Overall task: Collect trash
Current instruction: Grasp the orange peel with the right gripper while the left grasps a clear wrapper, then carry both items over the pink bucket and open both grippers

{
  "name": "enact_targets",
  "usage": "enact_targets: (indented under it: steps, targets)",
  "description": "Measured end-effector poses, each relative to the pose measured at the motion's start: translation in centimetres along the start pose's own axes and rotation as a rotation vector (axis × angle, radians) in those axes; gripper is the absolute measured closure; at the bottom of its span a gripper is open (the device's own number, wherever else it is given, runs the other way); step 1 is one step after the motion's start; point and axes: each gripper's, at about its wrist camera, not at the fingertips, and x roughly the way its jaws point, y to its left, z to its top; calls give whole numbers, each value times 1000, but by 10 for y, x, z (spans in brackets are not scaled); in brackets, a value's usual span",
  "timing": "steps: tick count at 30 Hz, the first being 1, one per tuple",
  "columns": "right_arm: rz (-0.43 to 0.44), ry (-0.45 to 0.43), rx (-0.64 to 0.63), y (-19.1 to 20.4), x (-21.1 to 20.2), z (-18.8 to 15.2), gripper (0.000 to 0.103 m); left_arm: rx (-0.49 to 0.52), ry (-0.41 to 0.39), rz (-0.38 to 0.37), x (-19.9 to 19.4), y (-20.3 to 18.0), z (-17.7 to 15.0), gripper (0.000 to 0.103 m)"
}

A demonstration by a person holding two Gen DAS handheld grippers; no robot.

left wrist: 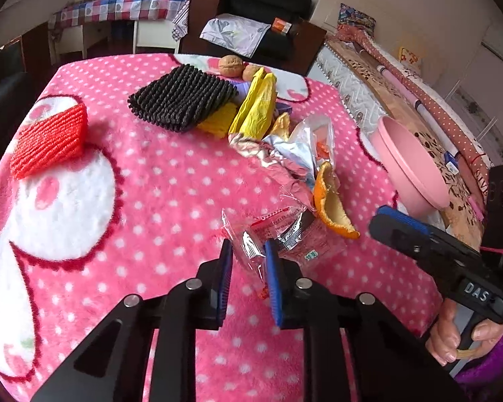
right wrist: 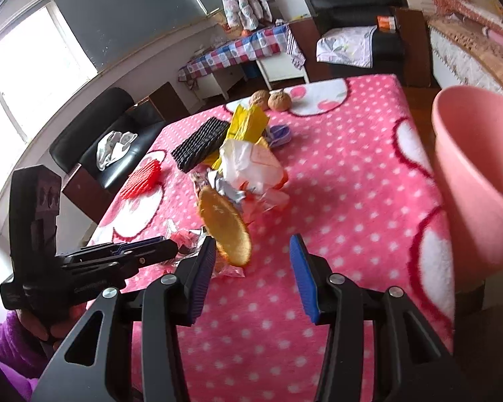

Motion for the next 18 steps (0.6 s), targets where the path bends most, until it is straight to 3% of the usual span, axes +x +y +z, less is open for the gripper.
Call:
enact_targets:
  steps: [10, 12, 18]
  targets:
    - [103, 93, 119, -8, 33, 8, 57, -9, 9, 0, 0, 7, -4, 85]
    - [115, 106, 129, -9, 38, 8, 76, -6, 7, 0, 0, 7, -5, 85]
    - [130, 87, 90, -1, 34, 8, 86, -6, -8, 9, -5, 9, -5, 85]
